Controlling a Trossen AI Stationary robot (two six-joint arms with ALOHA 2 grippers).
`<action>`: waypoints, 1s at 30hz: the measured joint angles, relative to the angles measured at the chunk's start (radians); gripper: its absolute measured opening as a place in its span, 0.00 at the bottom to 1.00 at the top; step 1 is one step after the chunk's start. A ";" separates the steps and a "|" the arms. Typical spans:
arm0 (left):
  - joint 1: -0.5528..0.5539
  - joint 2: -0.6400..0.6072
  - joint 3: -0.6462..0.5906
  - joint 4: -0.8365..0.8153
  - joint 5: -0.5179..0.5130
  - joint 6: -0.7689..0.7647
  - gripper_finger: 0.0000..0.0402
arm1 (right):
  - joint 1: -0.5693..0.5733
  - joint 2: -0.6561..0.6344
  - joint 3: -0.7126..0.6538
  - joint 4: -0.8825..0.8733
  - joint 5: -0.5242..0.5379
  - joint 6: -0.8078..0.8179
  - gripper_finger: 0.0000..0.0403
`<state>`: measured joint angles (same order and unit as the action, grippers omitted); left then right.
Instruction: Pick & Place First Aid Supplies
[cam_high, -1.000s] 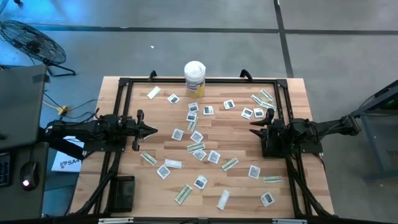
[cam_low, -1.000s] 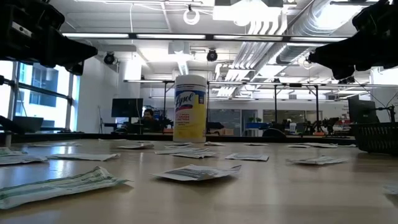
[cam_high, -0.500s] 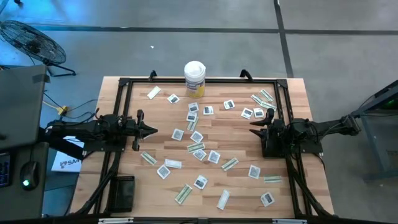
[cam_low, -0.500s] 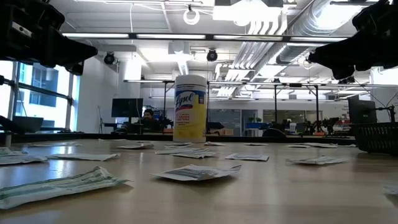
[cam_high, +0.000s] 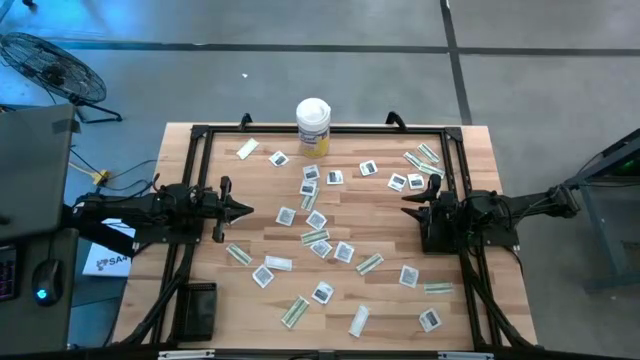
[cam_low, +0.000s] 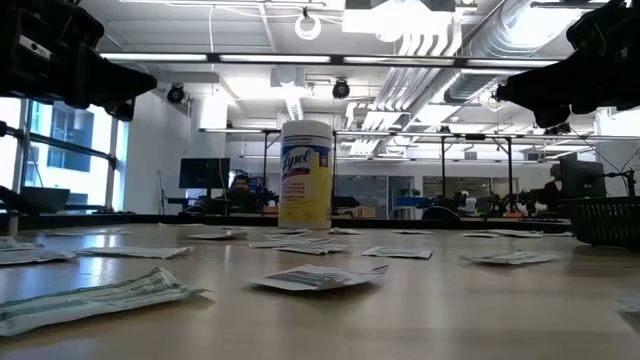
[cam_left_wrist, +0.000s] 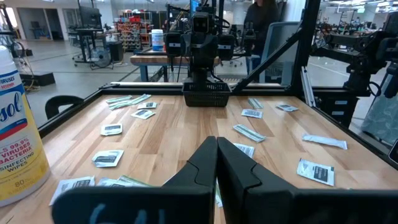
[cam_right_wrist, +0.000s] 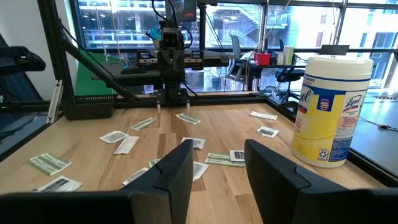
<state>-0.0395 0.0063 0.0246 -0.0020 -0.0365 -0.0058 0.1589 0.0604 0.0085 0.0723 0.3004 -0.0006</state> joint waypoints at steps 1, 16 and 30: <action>0.000 0.000 0.000 0.000 0.000 0.000 0.00 | 0.000 0.000 0.000 0.000 0.000 0.000 0.34; 0.000 0.000 0.000 0.000 0.000 0.000 0.00 | 0.000 0.000 0.000 0.000 0.000 0.000 0.34; 0.000 0.000 0.000 0.000 0.000 0.000 0.00 | 0.000 0.000 0.000 0.001 0.000 -0.070 0.34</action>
<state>-0.0391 0.0067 0.0247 -0.0021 -0.0368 -0.0059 0.1593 0.0605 0.0083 0.0731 0.3004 -0.0708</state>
